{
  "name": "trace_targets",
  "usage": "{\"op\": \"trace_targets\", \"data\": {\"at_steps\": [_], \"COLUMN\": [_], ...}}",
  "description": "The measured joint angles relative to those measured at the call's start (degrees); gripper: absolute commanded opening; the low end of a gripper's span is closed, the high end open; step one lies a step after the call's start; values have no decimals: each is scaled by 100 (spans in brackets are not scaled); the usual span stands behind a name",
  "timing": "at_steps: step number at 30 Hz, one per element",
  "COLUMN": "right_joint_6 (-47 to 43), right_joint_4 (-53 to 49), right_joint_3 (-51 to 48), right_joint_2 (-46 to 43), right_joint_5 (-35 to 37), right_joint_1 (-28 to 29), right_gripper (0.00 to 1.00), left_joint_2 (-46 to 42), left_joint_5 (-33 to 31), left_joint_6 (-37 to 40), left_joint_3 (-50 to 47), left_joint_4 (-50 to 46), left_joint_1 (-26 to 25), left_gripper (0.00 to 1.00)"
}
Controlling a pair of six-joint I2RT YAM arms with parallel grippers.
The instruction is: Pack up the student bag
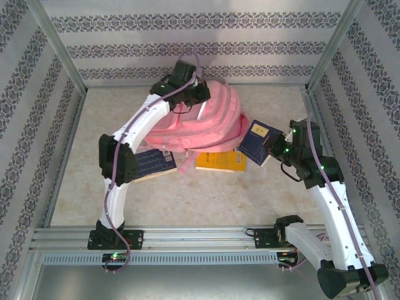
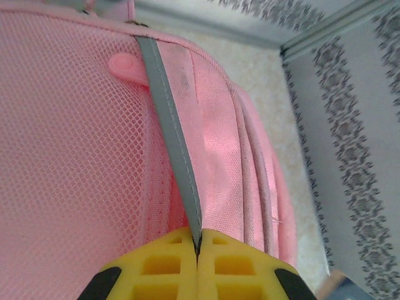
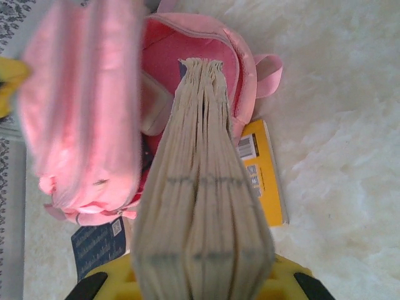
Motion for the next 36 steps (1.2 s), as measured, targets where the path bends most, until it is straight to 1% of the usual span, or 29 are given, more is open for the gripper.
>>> {"op": "trace_targets", "data": {"at_steps": [4, 7, 11, 16, 17, 18, 19, 20, 21, 25, 29, 33, 36], "right_joint_6": [157, 470, 1143, 2059, 2243, 2448, 2605, 2785, 2966, 3602, 3995, 4179, 4234], "right_joint_4": [289, 861, 2124, 3628, 3842, 4057, 4203, 4341, 4454, 4854, 5147, 5276, 5335], "right_joint_3": [2, -109, -422, -444, -426, -409, -407, -407, -407, -413, -461, -468, -468], "right_joint_2": [271, 452, 927, 2004, 2181, 2332, 2404, 2435, 2433, 2374, 2308, 2297, 2299], "right_joint_5": [-11, -280, -949, -1864, -2035, -2197, -2299, -2400, -2479, -2649, -2688, -2693, -2695], "right_joint_1": [-118, -249, -356, -273, -203, -107, -26, 59, 116, 181, 236, 382, 470], "right_gripper": [0, 0, 0, 0, 0, 0, 0, 0, 0, 0, 0, 0, 0], "left_joint_2": [-531, -903, -1244, -1456, -1491, -1526, -1550, -1582, -1624, -1845, -1878, -1825, -1552], "left_joint_5": [50, 278, 627, 885, 901, 901, 887, 852, 785, 278, -236, -573, -802], "left_joint_6": [4, 2, -13, -37, -37, -35, -17, -2, 48, 422, 914, 1340, 1620], "left_joint_3": [-223, -691, -1327, -1784, -1843, -1886, -1910, -1917, -1917, -1749, -1067, -566, -164], "left_joint_4": [-105, -79, -11, 101, 109, 109, 109, 76, 44, -431, -1036, -1292, -1469], "left_joint_1": [219, 308, 374, 380, 380, 380, 380, 378, 372, 262, -87, -664, -968], "left_gripper": [0, 0, 0, 0, 8, 21, 30, 39, 45, 55, 67, 70, 70]}}
